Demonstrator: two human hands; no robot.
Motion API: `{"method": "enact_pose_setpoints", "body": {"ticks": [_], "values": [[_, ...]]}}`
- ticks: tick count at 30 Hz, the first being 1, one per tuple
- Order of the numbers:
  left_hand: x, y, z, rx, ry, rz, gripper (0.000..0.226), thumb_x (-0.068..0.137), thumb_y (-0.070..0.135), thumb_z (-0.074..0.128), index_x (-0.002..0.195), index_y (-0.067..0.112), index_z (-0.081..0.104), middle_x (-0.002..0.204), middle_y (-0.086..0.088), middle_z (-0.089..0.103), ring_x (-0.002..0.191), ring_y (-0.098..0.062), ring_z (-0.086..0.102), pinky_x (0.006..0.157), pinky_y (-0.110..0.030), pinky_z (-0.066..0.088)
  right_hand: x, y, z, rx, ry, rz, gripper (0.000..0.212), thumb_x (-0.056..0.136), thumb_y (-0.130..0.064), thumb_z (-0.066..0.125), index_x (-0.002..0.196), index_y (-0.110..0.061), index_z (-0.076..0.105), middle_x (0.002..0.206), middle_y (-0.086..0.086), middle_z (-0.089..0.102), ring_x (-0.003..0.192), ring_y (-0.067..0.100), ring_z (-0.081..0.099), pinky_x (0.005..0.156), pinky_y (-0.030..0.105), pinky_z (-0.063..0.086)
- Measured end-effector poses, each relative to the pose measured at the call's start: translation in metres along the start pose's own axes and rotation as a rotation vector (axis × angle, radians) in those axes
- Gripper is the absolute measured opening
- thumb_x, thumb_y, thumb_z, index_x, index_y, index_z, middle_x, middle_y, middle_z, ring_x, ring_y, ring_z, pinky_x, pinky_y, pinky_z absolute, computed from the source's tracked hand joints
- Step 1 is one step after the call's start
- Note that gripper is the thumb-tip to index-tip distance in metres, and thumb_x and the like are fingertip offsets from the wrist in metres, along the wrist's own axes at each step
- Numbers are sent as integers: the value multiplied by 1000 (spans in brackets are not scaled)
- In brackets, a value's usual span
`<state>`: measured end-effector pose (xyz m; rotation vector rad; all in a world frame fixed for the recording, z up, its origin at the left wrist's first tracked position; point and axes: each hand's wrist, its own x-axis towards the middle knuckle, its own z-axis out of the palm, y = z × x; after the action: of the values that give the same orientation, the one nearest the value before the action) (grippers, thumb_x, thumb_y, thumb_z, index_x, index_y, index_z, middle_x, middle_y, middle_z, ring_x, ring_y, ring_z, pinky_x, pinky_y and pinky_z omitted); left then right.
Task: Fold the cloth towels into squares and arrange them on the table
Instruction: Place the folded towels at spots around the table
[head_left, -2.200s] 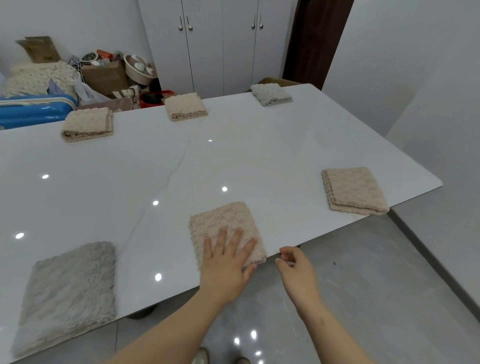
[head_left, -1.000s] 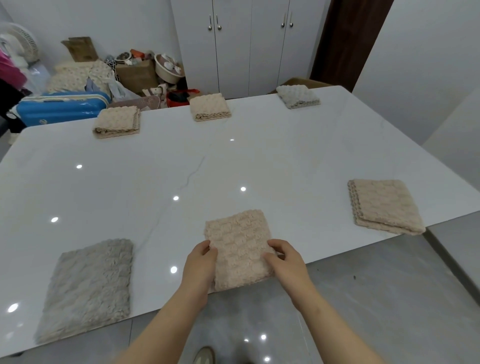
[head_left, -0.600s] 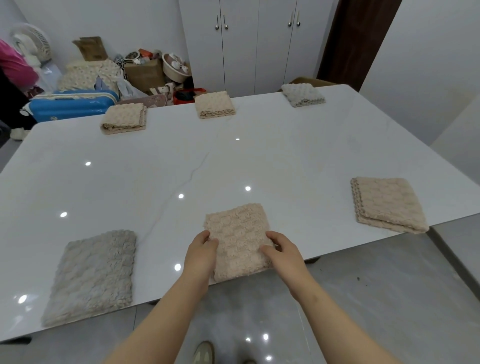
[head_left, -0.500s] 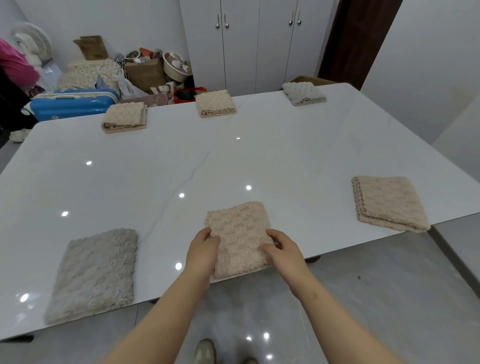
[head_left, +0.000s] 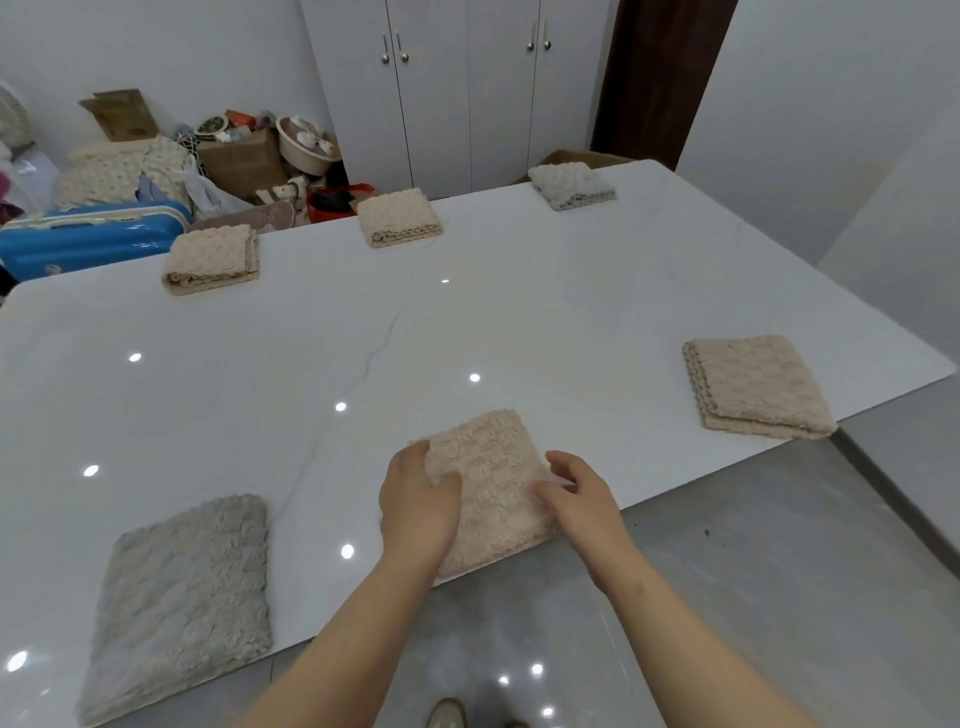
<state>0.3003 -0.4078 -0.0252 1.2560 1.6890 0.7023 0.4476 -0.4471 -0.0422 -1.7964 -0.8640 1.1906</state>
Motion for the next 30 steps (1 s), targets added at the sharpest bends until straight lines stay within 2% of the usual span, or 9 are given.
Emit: {"method": "enact_pose_setpoints", "body": {"ticks": [3,6,13,15,18,22,26,30], "values": [[3,22,6,51,-64,130,48,92,13,45,139,17,37,147,1,34,136,-16,30,112,-31,25,2,-7,-7,32,71,-22,44,89,-17,54,131,-23,47,122,-12,46,113,10,44,90,23,34],[7,45,26,15,-158,180,45,94,14,42,138,22,38,146,5,35,135,-12,32,110,-29,28,9,-11,-25,60,147,-47,40,89,-19,55,129,-24,49,121,-12,48,112,11,46,90,23,34],[6,88,104,1,-365,149,41,95,17,44,136,21,41,142,4,42,125,-12,42,100,-26,34,38,-1,-95,88,274,-42,35,88,-16,56,122,-21,54,120,-4,54,106,11,50,90,24,36],[7,101,133,1,-384,122,41,95,17,44,136,21,41,141,2,42,121,-12,43,96,-23,34,51,0,-122,78,272,-48,36,88,-15,56,123,-20,53,119,-5,54,106,11,50,90,24,36],[3,118,177,-11,-388,70,42,95,16,43,137,21,40,142,1,41,126,-16,41,95,-23,31,64,1,-168,49,276,-60,34,88,-13,54,122,-19,53,112,-8,54,105,9,49,88,22,35],[-4,138,229,-29,-357,35,40,95,14,43,135,21,43,141,1,42,123,-15,42,94,-22,30,77,3,-225,-49,435,-151,27,88,-7,49,112,-13,60,98,-5,60,89,10,55,85,24,43],[-7,150,267,-92,-284,45,33,93,13,43,122,24,56,132,3,49,107,-9,45,89,-21,33,93,17,-273,-307,522,-165,32,85,-11,51,115,-14,61,118,2,62,113,23,51,96,32,41],[-2,151,290,-22,-235,56,40,91,13,45,129,24,49,135,-1,47,120,-19,47,101,-30,40,110,37,-299,-438,432,-25,47,83,-20,56,129,-17,50,135,6,50,124,26,43,100,35,36]]}}
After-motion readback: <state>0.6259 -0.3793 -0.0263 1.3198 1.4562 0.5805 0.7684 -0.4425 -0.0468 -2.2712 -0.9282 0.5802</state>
